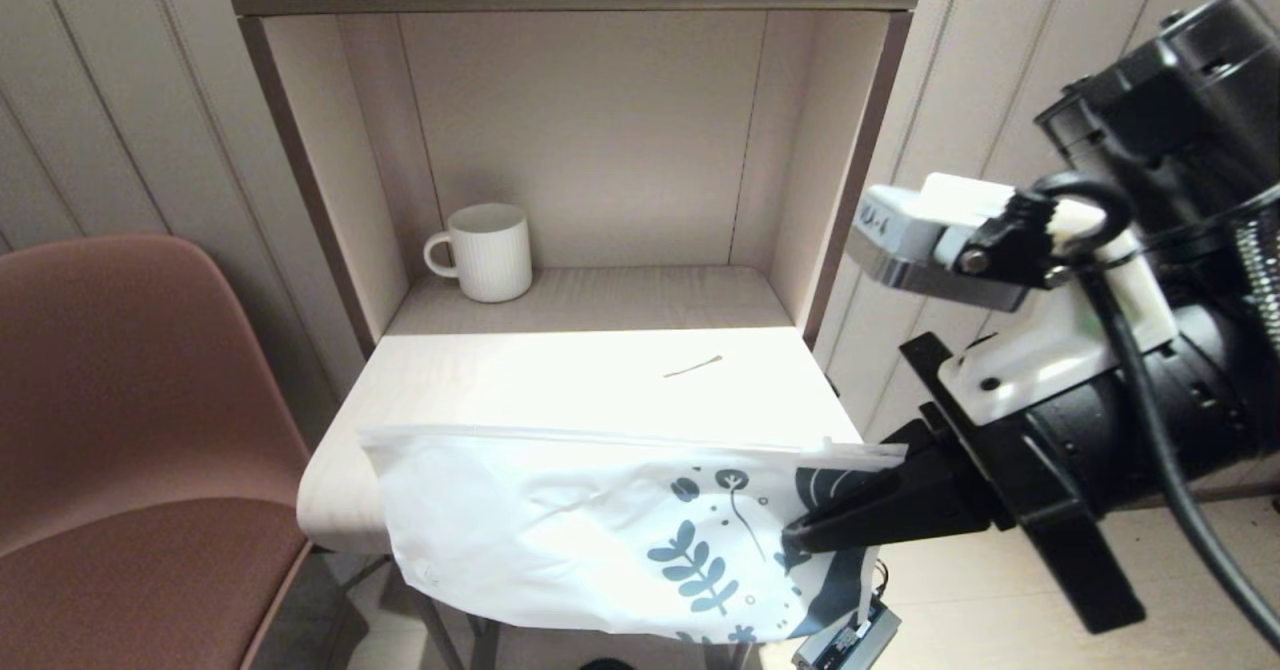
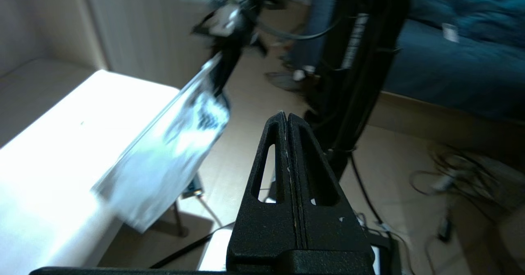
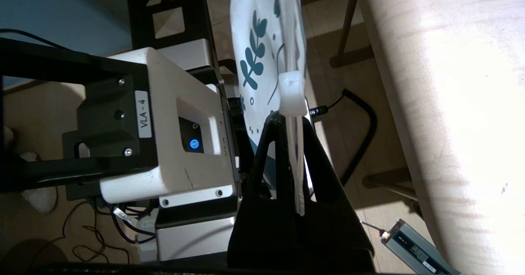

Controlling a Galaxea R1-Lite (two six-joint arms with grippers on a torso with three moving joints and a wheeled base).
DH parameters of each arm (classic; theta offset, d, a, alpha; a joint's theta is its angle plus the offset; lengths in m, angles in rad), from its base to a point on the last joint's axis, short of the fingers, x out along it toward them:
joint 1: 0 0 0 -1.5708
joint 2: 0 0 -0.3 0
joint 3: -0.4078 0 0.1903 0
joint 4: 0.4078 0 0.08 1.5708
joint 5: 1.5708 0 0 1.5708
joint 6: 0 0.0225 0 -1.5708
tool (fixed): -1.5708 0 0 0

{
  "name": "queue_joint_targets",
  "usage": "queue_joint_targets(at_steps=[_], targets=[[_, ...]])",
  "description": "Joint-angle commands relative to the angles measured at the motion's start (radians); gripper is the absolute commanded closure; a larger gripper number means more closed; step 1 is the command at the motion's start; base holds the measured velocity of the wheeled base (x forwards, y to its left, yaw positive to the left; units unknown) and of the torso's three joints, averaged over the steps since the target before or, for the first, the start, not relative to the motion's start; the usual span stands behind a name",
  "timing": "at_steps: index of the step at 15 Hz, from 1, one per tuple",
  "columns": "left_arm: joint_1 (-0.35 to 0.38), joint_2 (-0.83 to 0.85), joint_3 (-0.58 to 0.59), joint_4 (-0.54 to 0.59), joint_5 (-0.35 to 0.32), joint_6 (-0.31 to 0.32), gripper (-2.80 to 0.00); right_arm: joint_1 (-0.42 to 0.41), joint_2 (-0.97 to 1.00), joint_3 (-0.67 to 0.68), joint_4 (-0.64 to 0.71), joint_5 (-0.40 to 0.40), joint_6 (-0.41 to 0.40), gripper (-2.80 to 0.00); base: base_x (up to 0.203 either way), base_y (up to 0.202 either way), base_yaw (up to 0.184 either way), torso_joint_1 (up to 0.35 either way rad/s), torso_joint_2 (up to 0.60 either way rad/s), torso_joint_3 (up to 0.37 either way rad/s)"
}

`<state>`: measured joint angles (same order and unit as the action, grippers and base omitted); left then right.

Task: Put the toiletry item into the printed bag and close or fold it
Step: Open the storage bag

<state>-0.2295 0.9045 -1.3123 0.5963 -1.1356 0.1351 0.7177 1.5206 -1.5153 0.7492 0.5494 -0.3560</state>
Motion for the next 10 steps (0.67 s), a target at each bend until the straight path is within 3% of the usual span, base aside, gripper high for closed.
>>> queue_joint_targets(at_steps=[1, 4, 6, 7, 10], targets=[[-0.149, 0.131, -0.074, 0.003, 0.0, 0.003, 0.0, 0.041, 0.081, -0.017, 0.007, -0.028, -0.004, 0.0, 0.0, 0.0, 0.0, 0.0, 0.0, 0.0], [-0.365, 0.307, -0.122, 0.006, 0.107, 0.041, 0.0, 0.098, 0.179, -0.113, 0.011, -0.141, -0.005, 0.0, 0.0, 0.0, 0.0, 0.0, 0.0, 0.0], [-0.477, 0.381, -0.085, 0.016, 0.27, 0.171, 0.0, 0.116, 0.216, -0.193, 0.051, -0.182, -0.007, 0.0, 0.0, 0.0, 0.0, 0.0, 0.0, 0.0], [-0.499, 0.401, -0.071, 0.018, 0.301, 0.215, 0.0, 0.12, 0.229, -0.235, 0.094, -0.187, -0.009, 0.0, 0.0, 0.0, 0.0, 0.0, 0.0, 0.0], [-0.505, 0.397, -0.066, 0.016, 0.299, 0.23, 0.0, 0.129, 0.229, -0.258, 0.134, -0.189, -0.012, 0.0, 0.0, 0.0, 0.0, 0.0, 0.0, 0.0]])
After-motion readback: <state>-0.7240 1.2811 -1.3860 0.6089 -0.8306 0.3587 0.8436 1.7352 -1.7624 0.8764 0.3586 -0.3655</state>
